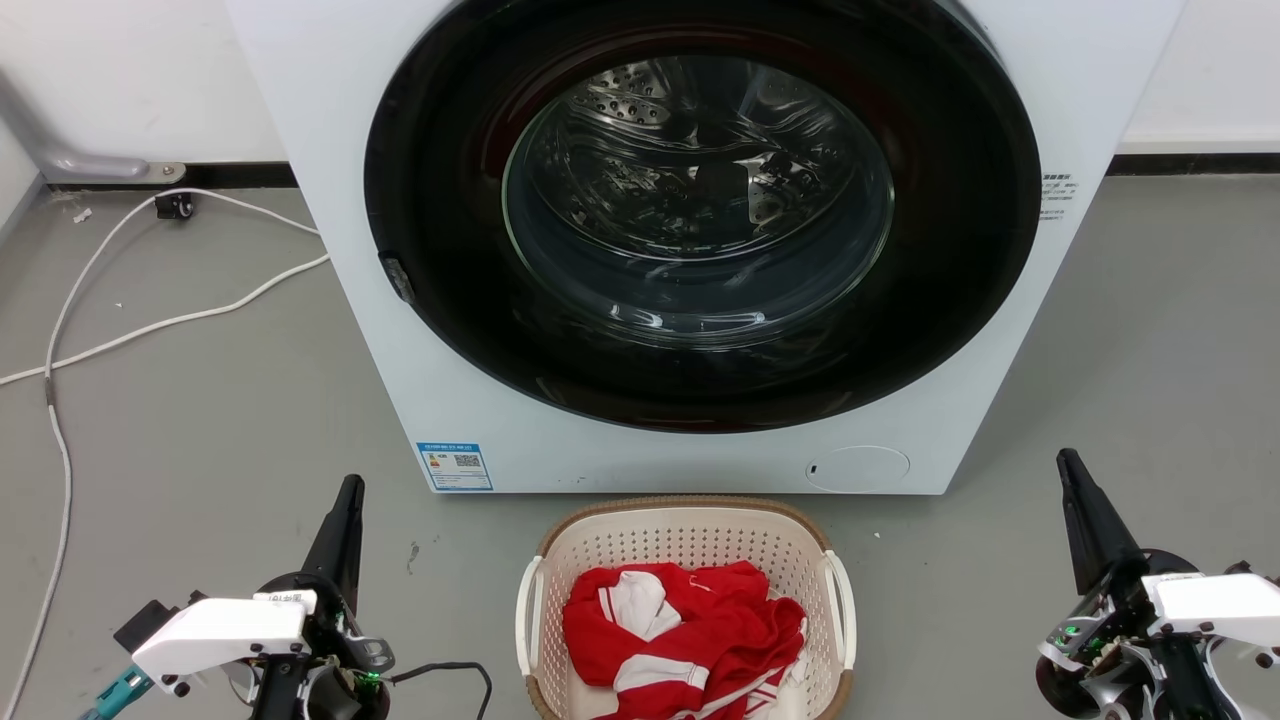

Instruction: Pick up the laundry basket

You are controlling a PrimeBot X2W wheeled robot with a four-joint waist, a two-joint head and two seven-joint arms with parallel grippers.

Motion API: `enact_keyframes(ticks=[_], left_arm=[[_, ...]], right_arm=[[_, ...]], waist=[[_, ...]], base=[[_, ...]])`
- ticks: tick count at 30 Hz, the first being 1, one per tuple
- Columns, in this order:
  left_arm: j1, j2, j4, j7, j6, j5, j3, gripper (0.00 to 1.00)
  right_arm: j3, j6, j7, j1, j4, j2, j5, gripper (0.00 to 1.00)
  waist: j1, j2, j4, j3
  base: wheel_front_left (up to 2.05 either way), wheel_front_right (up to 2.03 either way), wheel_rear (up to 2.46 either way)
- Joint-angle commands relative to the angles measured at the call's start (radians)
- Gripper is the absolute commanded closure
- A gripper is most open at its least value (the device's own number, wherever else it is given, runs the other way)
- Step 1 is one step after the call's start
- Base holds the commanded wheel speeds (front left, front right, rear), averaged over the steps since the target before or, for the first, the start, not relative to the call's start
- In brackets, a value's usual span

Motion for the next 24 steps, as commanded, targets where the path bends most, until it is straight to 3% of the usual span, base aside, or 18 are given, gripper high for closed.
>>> enact_keyframes(ticks=[1,15,16,24], left_arm=[[-0.006,0.000,0.000,0.000,-0.003,0.004,0.001,1.00],[-0.006,-0.002,0.000,0.004,-0.003,0.007,0.005,1.00],[0.000,-0.002,0.000,0.000,0.000,0.002,0.002,0.00],[0.006,-0.005,-0.003,-0.030,0.000,0.007,-0.032,0.00]], right_arm=[[-0.002,0.000,0.005,-0.011,0.002,0.001,-0.006,1.00],[-0.007,0.000,0.008,-0.011,0.002,0.005,-0.009,1.00],[-0.005,0.000,0.007,0.000,0.000,0.004,-0.007,0.00],[0.013,0.000,-0.024,0.028,-0.024,0.008,-0.020,0.00]], waist=[[0.0000,0.0000,0.000,0.000],[0.0000,0.0000,0.000,0.000],[0.0000,0.0000,0.000,0.000],[0.0000,0.0000,0.000,0.000]], base=[[0.00,0.00,0.00],[0.00,0.00,0.00],[0.00,0.00,0.00],[0.00,0.00,0.00]])
